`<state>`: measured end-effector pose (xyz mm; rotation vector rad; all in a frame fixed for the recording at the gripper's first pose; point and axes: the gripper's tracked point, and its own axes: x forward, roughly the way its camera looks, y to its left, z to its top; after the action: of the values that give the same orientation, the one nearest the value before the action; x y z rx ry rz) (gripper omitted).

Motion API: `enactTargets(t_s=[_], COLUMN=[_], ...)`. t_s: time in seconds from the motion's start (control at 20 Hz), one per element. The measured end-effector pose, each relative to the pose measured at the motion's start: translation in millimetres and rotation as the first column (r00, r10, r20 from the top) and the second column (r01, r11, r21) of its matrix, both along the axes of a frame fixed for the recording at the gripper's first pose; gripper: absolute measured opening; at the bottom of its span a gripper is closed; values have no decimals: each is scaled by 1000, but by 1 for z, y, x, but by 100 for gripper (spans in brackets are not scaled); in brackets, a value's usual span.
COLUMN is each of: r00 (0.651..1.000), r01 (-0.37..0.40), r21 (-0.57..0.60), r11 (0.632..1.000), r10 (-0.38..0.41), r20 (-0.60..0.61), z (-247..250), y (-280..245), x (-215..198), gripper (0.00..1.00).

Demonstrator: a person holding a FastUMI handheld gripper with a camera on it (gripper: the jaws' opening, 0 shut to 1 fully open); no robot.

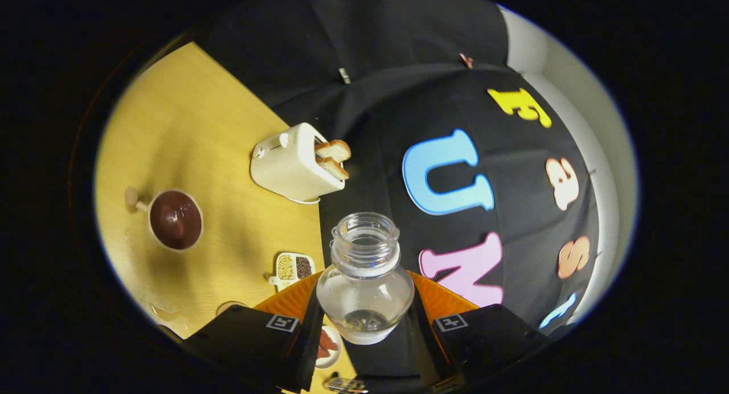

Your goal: Take the bottle from table, then pour the juice into the cup, finally place the bottle on the coaster

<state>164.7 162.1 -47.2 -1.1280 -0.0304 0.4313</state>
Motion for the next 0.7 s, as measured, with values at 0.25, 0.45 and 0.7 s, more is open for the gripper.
enactTargets(t_s=[0.25, 0.45, 0.7], r00=[968, 919, 864], r01=[156, 280, 389], r21=[331, 495, 634], r11=[931, 823, 668], r10=[-77, -80, -25], r20=[-240, -387, -504], z=[-7, -27, -60], y=[-43, -71, -89], x=[-5, -4, 13], gripper=[71, 72, 72])
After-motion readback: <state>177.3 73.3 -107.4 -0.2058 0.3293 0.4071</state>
